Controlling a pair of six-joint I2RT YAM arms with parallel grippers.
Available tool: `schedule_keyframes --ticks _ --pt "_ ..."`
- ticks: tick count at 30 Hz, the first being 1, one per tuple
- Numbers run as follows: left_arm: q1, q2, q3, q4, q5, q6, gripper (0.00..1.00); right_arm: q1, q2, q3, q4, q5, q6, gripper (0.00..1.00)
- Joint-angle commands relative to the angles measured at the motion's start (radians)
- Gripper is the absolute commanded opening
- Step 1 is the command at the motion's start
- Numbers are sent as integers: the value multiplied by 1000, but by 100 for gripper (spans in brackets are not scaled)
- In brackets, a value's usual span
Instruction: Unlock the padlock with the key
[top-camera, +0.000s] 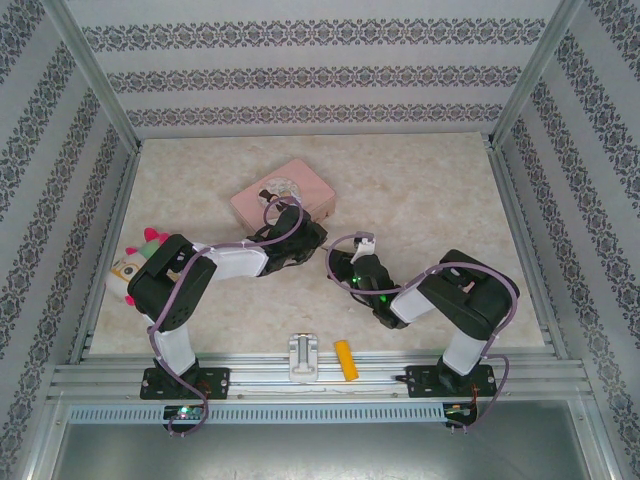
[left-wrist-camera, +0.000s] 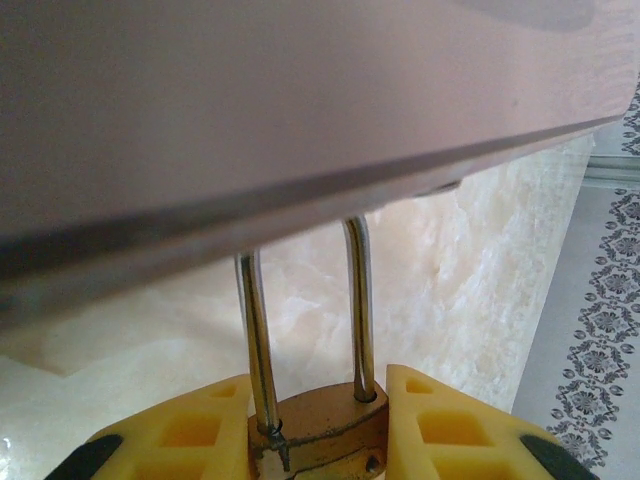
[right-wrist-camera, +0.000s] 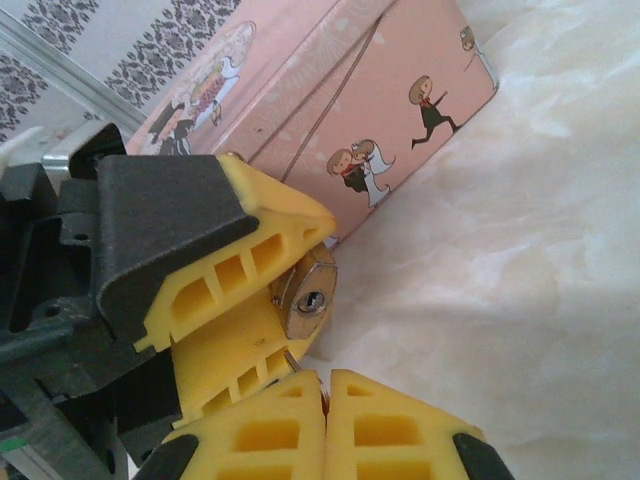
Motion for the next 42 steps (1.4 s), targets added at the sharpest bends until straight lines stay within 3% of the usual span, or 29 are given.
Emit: schedule_keyframes --ticks 1,42 --pt "4 14 -23 79 108 -110 0 9 17 -11 70 43 18 0" --pt "5 35 -40 125 128 -128 0 -20 48 -35 177 93 33 0"
